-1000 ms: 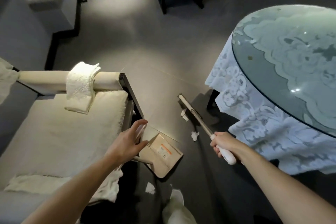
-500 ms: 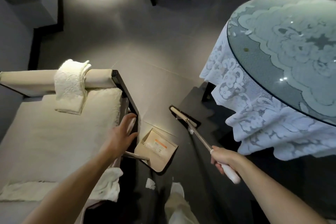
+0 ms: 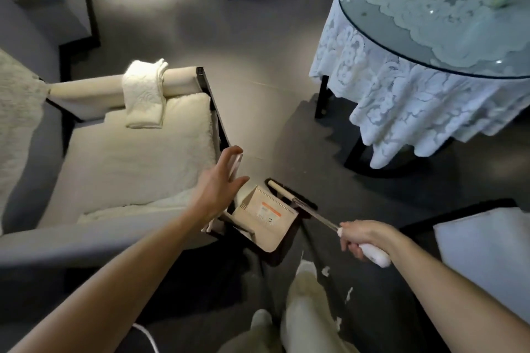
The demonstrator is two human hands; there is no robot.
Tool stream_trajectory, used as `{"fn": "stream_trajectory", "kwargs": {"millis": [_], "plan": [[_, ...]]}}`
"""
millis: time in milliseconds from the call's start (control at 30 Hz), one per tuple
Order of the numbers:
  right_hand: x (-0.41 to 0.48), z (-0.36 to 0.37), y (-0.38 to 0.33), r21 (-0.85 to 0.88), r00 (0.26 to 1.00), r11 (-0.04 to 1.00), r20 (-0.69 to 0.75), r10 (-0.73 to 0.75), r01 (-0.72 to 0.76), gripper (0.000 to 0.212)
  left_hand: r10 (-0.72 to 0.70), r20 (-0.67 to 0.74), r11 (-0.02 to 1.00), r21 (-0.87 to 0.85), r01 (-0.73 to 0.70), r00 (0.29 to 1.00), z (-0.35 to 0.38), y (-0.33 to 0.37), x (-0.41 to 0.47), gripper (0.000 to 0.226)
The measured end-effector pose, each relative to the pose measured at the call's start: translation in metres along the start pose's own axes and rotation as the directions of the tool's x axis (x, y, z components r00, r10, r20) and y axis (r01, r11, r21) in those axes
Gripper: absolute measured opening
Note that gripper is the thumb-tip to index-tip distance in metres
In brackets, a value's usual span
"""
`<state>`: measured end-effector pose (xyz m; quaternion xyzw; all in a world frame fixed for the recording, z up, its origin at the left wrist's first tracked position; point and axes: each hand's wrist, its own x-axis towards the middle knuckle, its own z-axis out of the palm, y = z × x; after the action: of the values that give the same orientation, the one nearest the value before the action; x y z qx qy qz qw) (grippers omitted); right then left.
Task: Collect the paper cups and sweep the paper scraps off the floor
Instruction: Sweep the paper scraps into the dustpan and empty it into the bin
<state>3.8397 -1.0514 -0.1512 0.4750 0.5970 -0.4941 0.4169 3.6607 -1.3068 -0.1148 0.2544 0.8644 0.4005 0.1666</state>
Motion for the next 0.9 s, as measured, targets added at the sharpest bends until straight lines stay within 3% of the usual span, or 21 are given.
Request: {"fn": "stream_trajectory", "kwargs": {"millis": [200,367,467,567,733,900], "plan": [[-0.024,-0.011,0.037,0.136,0.998,0.989,0.010,-0.055,0.053,0.048,0.017,-0.019,0.993,0.114,-0.015,1.000,0.010,0.026,-0.089,0.044],[-0.009,0.008,0.080,-0.036,0.980,0.984,-0.081,-0.179,0.177,0.069,-0.036,-0.069,0.992,0.122,0.044,0.997,0.030,0.045,-0.158,0.048],[0.005,0.025,0.094,-0.105,0.970,0.973,-0.104,-0.218,0.208,0.071,-0.120,-0.106,0.985,0.113,0.132,0.987,0.039,0.040,-0.190,0.047],[0.016,0.045,0.102,-0.159,0.970,0.965,-0.086,-0.226,0.210,0.072,-0.188,-0.148,0.976,0.083,0.201,0.971,0.048,0.029,-0.226,0.049],[0.009,0.080,0.114,-0.389,0.975,0.897,0.013,-0.224,0.211,0.075,-0.263,-0.198,0.957,0.074,0.282,0.944,0.058,0.003,-0.286,0.049],[-0.005,0.104,0.150,-0.582,0.985,0.801,-0.009,-0.175,0.137,0.077,-0.319,-0.216,0.941,0.048,0.336,0.923,0.067,-0.016,-0.345,0.052]]}}
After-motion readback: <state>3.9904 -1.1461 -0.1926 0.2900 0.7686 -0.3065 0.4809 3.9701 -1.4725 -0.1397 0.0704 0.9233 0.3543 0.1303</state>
